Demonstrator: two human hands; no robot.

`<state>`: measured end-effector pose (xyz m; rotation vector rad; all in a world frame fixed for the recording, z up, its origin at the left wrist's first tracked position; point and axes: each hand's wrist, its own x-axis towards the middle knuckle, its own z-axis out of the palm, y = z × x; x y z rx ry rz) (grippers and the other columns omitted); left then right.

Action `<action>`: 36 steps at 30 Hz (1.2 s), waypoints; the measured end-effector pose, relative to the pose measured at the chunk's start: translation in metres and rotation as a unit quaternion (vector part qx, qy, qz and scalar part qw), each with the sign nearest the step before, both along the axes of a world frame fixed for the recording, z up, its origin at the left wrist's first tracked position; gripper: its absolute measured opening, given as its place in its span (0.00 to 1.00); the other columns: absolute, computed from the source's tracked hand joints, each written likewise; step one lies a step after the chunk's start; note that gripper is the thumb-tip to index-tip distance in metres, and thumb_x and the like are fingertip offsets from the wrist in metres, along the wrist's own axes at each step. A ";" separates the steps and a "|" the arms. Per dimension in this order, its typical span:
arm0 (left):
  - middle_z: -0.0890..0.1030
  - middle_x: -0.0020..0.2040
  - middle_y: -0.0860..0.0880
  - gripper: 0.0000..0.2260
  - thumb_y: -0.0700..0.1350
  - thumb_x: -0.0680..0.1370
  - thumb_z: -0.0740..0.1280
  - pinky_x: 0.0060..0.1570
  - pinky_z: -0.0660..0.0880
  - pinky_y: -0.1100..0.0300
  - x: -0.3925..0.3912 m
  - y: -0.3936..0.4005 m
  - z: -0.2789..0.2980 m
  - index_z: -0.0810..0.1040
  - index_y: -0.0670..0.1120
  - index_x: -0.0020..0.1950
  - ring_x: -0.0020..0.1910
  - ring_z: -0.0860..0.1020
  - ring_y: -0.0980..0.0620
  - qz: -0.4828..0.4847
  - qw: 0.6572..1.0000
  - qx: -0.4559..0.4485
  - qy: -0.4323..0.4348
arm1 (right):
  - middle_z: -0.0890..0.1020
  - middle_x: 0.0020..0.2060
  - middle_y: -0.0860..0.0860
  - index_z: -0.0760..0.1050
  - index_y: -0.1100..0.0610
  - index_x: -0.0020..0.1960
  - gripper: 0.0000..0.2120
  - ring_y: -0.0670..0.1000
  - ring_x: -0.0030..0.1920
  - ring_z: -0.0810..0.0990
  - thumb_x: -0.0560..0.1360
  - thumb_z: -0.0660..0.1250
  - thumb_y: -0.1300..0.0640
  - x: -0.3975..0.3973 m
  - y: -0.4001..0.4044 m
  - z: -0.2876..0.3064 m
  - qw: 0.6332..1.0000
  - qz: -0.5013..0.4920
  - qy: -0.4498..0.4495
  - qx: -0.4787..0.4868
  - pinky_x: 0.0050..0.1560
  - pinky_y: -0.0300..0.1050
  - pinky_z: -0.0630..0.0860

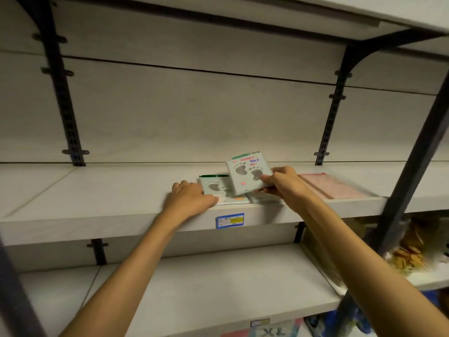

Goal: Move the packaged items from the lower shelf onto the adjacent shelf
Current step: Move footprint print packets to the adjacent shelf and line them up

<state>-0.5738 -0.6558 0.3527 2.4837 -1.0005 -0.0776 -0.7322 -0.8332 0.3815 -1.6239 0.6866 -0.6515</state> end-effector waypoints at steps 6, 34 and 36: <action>0.72 0.63 0.43 0.22 0.63 0.76 0.61 0.60 0.70 0.50 -0.004 0.002 0.000 0.77 0.49 0.60 0.66 0.67 0.44 -0.020 0.999 0.022 -0.024 | 0.83 0.52 0.63 0.75 0.68 0.57 0.09 0.57 0.46 0.85 0.77 0.64 0.67 0.007 -0.008 -0.002 0.998 -0.016 0.029 -0.047 0.38 0.41 0.81; 0.72 0.71 0.52 0.21 0.58 0.80 0.59 0.57 0.67 0.50 -0.009 0.000 -0.011 0.67 0.61 0.74 0.68 0.67 0.48 -0.029 0.997 -0.015 -0.068 | 0.73 0.28 0.52 0.76 0.57 0.33 0.08 0.52 0.33 0.70 0.70 0.67 0.58 -0.025 -0.038 -0.016 0.932 -0.065 0.242 -0.262 0.31 0.43 0.63; 0.72 0.72 0.52 0.22 0.59 0.80 0.59 0.58 0.67 0.49 -0.008 0.000 -0.011 0.67 0.61 0.74 0.69 0.66 0.48 -0.028 0.997 -0.013 -0.067 | 0.73 0.28 0.52 0.77 0.58 0.33 0.08 0.52 0.33 0.71 0.70 0.67 0.59 -0.024 -0.040 -0.017 0.935 -0.064 0.234 -0.260 0.31 0.43 0.63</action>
